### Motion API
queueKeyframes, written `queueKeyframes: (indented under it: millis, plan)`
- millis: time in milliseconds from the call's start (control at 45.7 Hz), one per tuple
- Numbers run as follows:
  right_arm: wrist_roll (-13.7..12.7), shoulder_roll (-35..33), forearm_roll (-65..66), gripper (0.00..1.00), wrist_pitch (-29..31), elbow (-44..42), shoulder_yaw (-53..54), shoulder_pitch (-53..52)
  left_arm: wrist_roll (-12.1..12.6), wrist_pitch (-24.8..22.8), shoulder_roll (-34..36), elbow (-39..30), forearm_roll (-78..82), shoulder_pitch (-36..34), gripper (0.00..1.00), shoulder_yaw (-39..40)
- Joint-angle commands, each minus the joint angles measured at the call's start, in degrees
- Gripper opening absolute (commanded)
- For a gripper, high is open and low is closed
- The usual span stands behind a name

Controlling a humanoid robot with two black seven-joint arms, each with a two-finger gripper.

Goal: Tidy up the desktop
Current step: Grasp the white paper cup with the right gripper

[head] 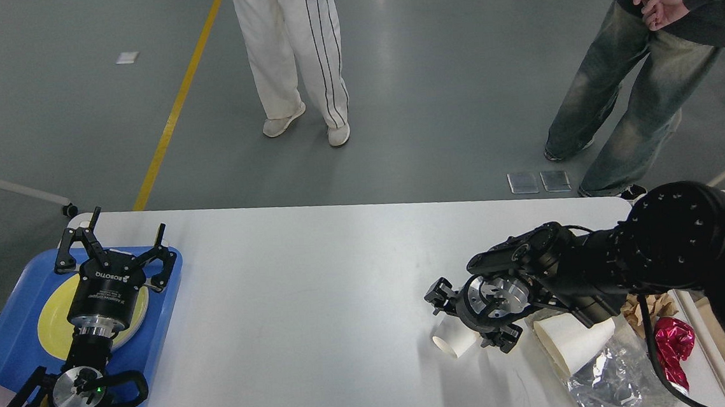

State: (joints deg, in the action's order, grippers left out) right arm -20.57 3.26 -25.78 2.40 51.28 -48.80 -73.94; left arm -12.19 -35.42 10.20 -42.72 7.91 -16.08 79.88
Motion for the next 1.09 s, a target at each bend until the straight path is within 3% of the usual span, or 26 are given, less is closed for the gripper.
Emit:
queueKeyframes:
  millis: [0, 328, 394, 459, 481, 547, 612, 722, 1072]
  plan:
    - [0.09, 1.22, 0.03, 1.00, 0.06, -3.11, 0.29, 2.04, -0.03, 0.00, 0.00, 0.00, 0.00, 0.00, 0.96, 0.01]
    - [0.18, 1.57, 0.65, 1.00, -0.12, -6.54, 0.29, 4.76, -0.03, 0.00, 0.00, 0.00, 0.00, 0.00, 0.96, 0.01]
    - [0.36, 1.84, 0.73, 0.94, -0.64, -6.54, 0.29, 5.38, 0.06, 0.00, 0.00, 0.00, 0.00, 0.00, 0.96, 0.01]
    - [0.36, 2.10, 1.00, 0.67, -1.52, -6.19, 0.29, 5.47, -0.03, 0.00, 0.00, 0.00, 0.00, 0.00, 0.96, 0.01]
    - [0.36, 2.10, 0.91, 0.51, -1.78, -5.84, 0.29, 5.38, -0.03, 0.00, 0.00, 0.00, 0.00, 0.00, 0.96, 0.01]
    - [-0.08, 2.01, -0.05, 0.17, -1.08, -5.84, 0.37, 5.12, 0.06, 0.00, 0.00, 0.00, 0.00, 0.00, 0.96, 0.01]
    - [-0.69, 2.01, -0.14, 0.00, -0.82, -5.57, 0.64, 4.94, 0.06, 0.00, 0.00, 0.00, 0.00, 0.00, 0.96, 0.01]
    - [-2.28, 2.10, -0.32, 0.00, -0.64, -4.26, 1.95, 4.42, -0.03, 0.00, 0.00, 0.00, 0.00, 0.00, 0.96, 0.01]
    - [-3.33, -1.06, -0.32, 0.00, -0.47, 1.88, 2.13, -1.20, 0.06, 0.00, 0.00, 0.00, 0.00, 0.00, 0.96, 0.01]
